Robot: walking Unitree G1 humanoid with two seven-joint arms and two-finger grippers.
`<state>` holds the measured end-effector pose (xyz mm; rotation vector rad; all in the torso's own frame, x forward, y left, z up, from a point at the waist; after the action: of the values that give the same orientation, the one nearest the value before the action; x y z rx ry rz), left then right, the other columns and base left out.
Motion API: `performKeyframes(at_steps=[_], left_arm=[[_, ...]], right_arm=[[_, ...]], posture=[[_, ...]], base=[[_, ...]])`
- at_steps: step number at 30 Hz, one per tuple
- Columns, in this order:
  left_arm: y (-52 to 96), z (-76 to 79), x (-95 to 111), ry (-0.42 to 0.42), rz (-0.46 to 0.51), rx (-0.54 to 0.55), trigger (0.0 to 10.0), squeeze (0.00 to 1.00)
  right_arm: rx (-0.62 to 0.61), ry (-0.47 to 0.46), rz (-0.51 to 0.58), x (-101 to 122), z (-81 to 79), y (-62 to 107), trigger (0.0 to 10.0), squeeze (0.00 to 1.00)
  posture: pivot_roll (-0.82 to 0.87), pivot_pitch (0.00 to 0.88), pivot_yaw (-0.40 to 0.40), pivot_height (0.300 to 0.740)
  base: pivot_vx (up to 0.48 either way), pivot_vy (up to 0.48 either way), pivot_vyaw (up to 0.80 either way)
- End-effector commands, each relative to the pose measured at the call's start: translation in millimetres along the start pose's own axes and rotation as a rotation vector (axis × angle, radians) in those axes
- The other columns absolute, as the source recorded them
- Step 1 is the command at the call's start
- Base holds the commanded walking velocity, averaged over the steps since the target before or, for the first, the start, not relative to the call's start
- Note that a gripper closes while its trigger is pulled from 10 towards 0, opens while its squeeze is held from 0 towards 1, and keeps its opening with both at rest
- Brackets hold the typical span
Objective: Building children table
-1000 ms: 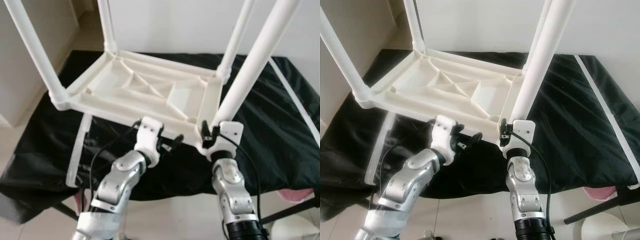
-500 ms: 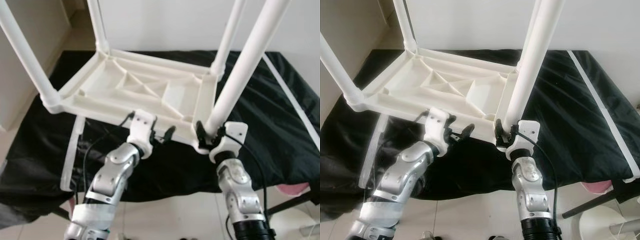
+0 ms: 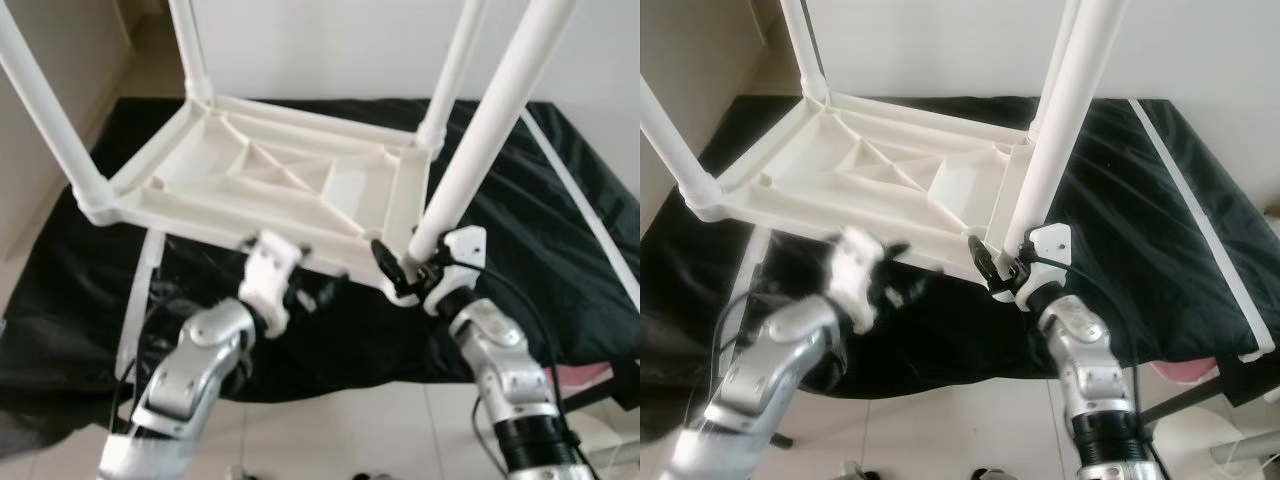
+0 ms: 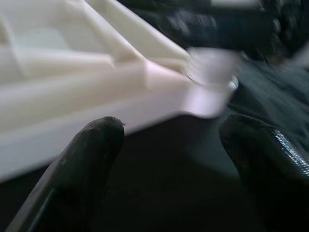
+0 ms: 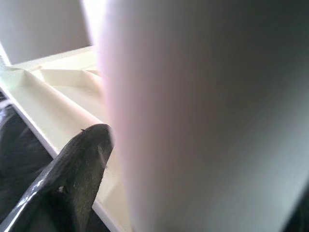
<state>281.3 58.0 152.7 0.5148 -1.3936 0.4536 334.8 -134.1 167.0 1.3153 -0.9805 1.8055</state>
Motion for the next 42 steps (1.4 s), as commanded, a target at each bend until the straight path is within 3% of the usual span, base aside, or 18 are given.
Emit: performKeyframes(at_steps=[1,6,7,8,9,11,13,18,19,20,21,26,29,35,37,39,42], left_arm=[[-0.2,13.4,1,0.0,-0.01,-0.087,10.0,0.0],[0.5,20.4,-1,-0.003,-0.028,-0.112,10.0,0.0],[1.1,22.6,0,-0.009,-0.03,-0.119,10.0,0.0],[1.9,23.3,0,-0.018,-0.031,-0.12,10.0,0.0],[1.9,23.3,0,-0.018,-0.031,-0.12,10.0,0.0],[4.5,23.4,2,-0.029,-0.033,-0.117,10.0,0.0],[7.4,23.4,3,-0.028,-0.037,-0.11,10.0,0.0],[8.1,24.3,2,-0.017,-0.038,-0.115,10.0,0.0],[6.0,23.7,3,-0.021,-0.039,-0.118,10.0,0.0],[4.5,22.5,4,-0.027,-0.038,-0.121,10.0,0.0],[2.5,20.2,6,-0.038,-0.036,-0.118,10.0,0.0],[-1.8,11.0,9,-0.057,-0.027,-0.08,10.0,0.0],[-6.8,-1.8,12,-0.066,-0.005,-0.009,10.0,0.0],[-11.5,-14.7,16,-0.07,0.018,0.061,10.0,0.0],[-13.6,-18.0,16,-0.078,0.017,0.084,10.0,0.0],[-16.5,-17.8,14,-0.069,0.017,0.083,10.0,0.0],[-16.6,-18.0,15,-0.065,0.031,0.079,10.0,0.0]], right_arm=[[0.06,0.001,-0.018,-6,-5.9,-2.3,10.0,0.0],[0.113,0.023,-0.021,-6,-4.2,-7.3,10.0,0.0],[0.138,0.028,-0.024,-6,-3.5,-9.5,5.8,0.0],[0.155,0.031,-0.026,-6,-3.8,-10.9,5.0,0.0],[0.155,0.031,-0.026,-6,-3.8,-10.9,5.0,0.0],[0.188,0.032,-0.03,-8,-5.8,-11.6,0.3,0.0],[0.217,0.035,-0.042,-13,-8.7,-9.0,0.0,0.0],[0.214,0.038,-0.063,-19,-8.8,-4.0,0.0,0.0],[0.202,0.031,-0.07,-21,-7.4,-2.2,0.5,0.0],[0.189,0.03,-0.077,-22,-6.3,-1.0,4.7,0.0],[0.18,0.024,-0.08,-23,-5.6,0.4,10.0,0.0],[0.132,0.014,-0.08,-26,-2.0,3.5,10.0,0.0],[-0.005,0.0,-0.062,-24,3.8,7.0,10.0,0.0],[-0.125,-0.015,-0.071,-26,1.8,11.5,10.0,0.0],[-0.17,0.007,-0.097,-29,2.6,14.8,10.0,0.0],[-0.294,0.027,-0.166,-38,12.5,21.2,10.0,0.0],[-0.354,0.025,-0.194,-42,15.6,23.8,10.0,0.0]], posture=[[0.01,0.11,-0.061,0.74],[0.02,0.113,-0.066,0.74],[0.03,0.116,-0.07,0.74],[0.04,0.117,-0.071,0.74],[0.04,0.117,-0.071,0.74],[0.06,0.121,-0.075,0.74],[0.05,0.12,-0.07,0.74],[0.04,0.124,-0.065,0.74],[0.03,0.12,-0.055,0.74],[0.03,0.12,-0.055,0.74],[0.02,0.115,-0.047,0.74],[0.01,0.1,-0.027,0.74],[-0.01,0.085,-0.01,0.74],[-0.02,0.079,-0.002,0.74],[-0.03,0.078,0.002,0.74],[-0.04,0.066,0.012,0.74],[-0.05,0.064,0.015,0.74]], base=[[0.0,0.0,0.0],[0.0,0.0,0.0],[0.0,0.0,0.0],[0.0,0.0,0.0],[0.0,0.0,0.0],[0.0,0.0,0.0],[0.0,0.0,0.0],[0.0,0.0,0.0],[0.0,0.0,0.0],[0.0,0.0,0.0],[0.0,0.0,0.0],[0.0,0.0,0.0],[0.0,0.0,0.0],[0.0,0.0,0.0],[0.0,0.0,0.0],[0.0,0.0,0.0],[0.0,0.0,0.0]])
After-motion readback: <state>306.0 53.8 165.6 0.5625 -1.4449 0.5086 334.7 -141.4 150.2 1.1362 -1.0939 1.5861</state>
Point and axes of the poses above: a point about 5 cm out from each wrist's last joint towards the gripper, its own y axis pointing back from the gripper into the wrist, its own x axis along the axis of the wrist's last joint, z = x × y, the point moved 3 cm from there along -y, pointing out of the wrist towards the gripper, and after that the axes turned 10 degrees about y, right-handed, at the moved point
